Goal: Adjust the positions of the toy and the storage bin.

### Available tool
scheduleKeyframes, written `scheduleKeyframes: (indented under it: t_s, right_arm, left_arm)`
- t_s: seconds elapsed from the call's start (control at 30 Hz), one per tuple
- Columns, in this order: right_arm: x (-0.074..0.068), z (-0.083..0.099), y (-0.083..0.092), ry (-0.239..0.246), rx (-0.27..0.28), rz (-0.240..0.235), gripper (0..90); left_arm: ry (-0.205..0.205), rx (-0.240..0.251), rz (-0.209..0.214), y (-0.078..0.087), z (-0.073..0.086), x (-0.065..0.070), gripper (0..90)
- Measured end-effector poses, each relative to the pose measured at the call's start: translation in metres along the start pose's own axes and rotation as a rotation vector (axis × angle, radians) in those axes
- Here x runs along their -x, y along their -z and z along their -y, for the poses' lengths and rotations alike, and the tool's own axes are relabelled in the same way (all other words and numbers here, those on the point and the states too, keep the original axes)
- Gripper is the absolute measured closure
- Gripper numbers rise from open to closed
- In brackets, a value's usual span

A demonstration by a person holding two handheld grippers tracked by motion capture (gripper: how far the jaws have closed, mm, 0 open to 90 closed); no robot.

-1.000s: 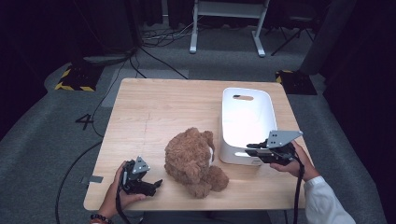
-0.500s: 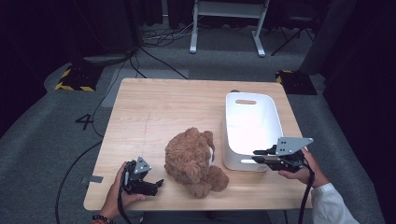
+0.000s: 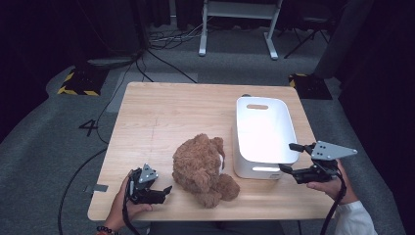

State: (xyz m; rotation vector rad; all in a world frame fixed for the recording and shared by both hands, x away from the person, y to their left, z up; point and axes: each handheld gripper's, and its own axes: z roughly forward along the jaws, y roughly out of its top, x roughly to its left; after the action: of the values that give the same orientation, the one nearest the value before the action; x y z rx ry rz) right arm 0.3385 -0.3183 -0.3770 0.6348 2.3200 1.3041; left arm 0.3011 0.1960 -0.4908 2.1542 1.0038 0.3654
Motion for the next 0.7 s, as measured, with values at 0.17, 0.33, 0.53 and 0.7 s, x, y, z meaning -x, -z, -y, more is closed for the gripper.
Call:
scheduleKeyframes:
  t_s: [0.17, 0.33, 0.53, 0.7]
  right_arm:
    - [0.009, 0.014, 0.016, -0.028, 0.018, 0.084, 20.8]
    - [0.024, 0.041, 0.031, -0.111, 0.041, 0.097, 21.2]
    - [0.035, 0.082, 0.029, -0.196, -0.003, 0.11, 23.6]
    - [0.039, 0.1, 0.019, -0.211, -0.077, 0.164, 24.5]
  left_arm:
    - [-0.022, 0.036, 0.0, 0.007, -0.009, 0.006, 16.0]
    - [-0.052, 0.069, 0.001, 0.012, -0.018, 0.014, 16.1]
    - [-0.106, 0.121, 0.011, 0.02, -0.025, 0.026, 15.9]
    - [-0.129, 0.135, 0.024, 0.024, -0.032, 0.038, 15.9]
